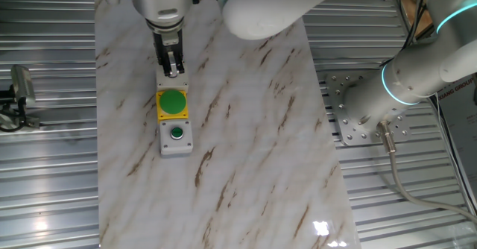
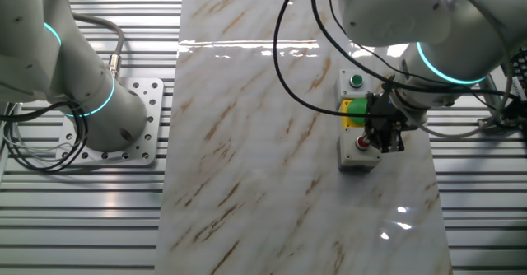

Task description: Press three buttons from left to right in sequence

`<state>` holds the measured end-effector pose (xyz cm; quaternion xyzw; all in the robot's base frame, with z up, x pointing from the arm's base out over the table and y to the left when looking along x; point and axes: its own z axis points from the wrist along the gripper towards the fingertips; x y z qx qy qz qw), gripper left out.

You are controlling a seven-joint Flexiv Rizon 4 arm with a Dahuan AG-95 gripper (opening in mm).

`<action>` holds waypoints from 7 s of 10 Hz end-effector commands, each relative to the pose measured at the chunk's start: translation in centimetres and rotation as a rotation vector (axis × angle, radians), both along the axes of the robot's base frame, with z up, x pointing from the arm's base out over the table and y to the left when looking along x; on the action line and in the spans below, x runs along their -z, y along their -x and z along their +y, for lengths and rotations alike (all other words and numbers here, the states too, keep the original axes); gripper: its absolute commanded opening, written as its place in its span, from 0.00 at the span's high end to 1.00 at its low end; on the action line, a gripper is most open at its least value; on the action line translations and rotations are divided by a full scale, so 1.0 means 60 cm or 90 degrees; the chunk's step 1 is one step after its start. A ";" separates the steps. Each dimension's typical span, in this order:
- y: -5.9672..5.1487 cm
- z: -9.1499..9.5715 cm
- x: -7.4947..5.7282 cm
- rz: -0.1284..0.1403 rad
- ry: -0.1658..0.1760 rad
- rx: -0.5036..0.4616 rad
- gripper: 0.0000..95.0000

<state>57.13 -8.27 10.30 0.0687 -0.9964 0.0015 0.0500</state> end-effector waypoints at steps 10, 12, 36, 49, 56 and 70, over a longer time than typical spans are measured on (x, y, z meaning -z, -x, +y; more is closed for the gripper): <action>0.008 -0.011 0.005 -0.003 -0.001 0.001 1.00; 0.007 -0.011 0.005 0.002 -0.002 -0.002 1.00; -0.010 0.019 -0.023 0.048 0.011 0.019 1.00; -0.032 0.083 -0.013 0.075 0.006 0.056 1.00; -0.043 0.097 -0.002 0.079 0.017 0.061 1.00; -0.036 0.090 -0.004 0.107 0.019 0.093 1.00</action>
